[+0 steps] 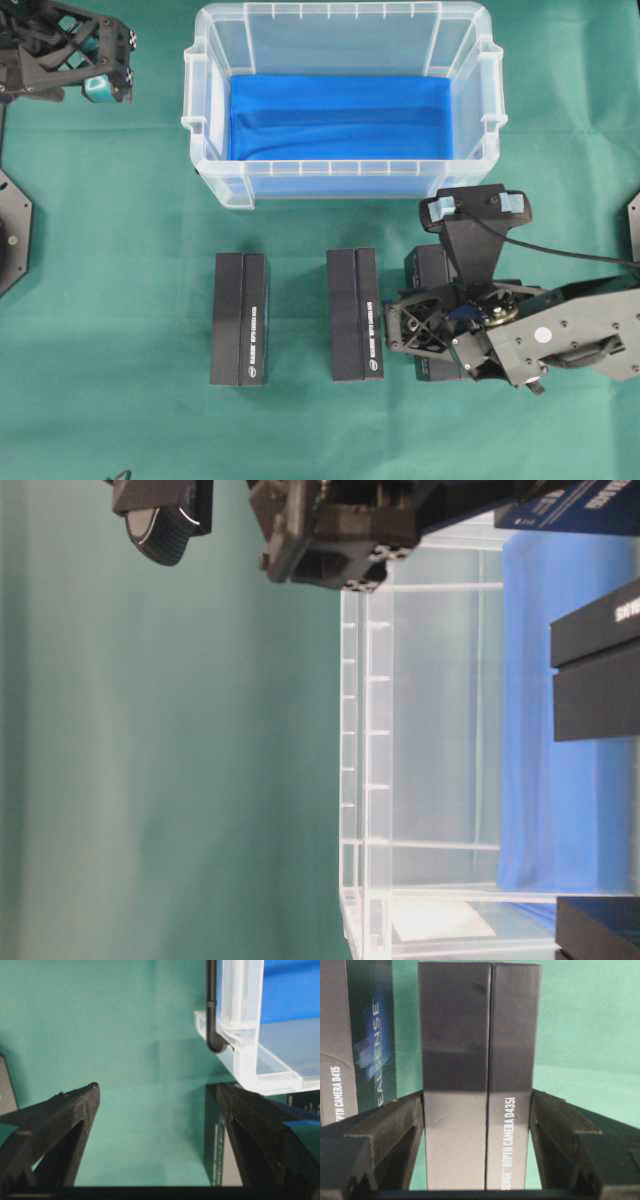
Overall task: Take out the box from the case.
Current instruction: 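Carry the box pair forward and lower it right of the middle pair, then open the right gripper to release the box pair on the cloth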
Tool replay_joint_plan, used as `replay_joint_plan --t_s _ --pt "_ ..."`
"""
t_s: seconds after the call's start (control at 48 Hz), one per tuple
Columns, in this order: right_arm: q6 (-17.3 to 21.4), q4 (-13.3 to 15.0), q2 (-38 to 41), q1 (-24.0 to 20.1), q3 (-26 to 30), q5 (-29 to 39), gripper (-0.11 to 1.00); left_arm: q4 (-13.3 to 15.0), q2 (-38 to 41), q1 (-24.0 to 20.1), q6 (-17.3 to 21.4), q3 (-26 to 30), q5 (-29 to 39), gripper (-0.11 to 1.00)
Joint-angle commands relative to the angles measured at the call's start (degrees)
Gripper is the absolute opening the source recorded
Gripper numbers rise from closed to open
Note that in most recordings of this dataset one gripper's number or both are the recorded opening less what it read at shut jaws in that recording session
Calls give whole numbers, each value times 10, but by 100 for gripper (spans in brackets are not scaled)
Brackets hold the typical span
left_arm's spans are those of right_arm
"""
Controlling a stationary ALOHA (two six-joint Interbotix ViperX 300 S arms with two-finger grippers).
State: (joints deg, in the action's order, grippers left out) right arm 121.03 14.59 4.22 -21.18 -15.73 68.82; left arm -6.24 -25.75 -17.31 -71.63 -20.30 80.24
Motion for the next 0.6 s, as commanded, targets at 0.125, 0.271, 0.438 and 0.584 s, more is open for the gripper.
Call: replay_joint_plan --t_s 0.125,0.271,0.438,0.584 --pt "-2 2 -10 -5 6 -4 67 -2 -5 1 1 9 -2 97" --pt "-2 2 -10 -6 6 -7 67 -1 -6 2 2 8 -2 97" --pt "-2 2 -10 -6 6 -11 67 -2 -7 2 3 8 -2 97" --pt "-1 3 -10 -7 7 -11 67 -2 -7 2 3 8 -2 97"
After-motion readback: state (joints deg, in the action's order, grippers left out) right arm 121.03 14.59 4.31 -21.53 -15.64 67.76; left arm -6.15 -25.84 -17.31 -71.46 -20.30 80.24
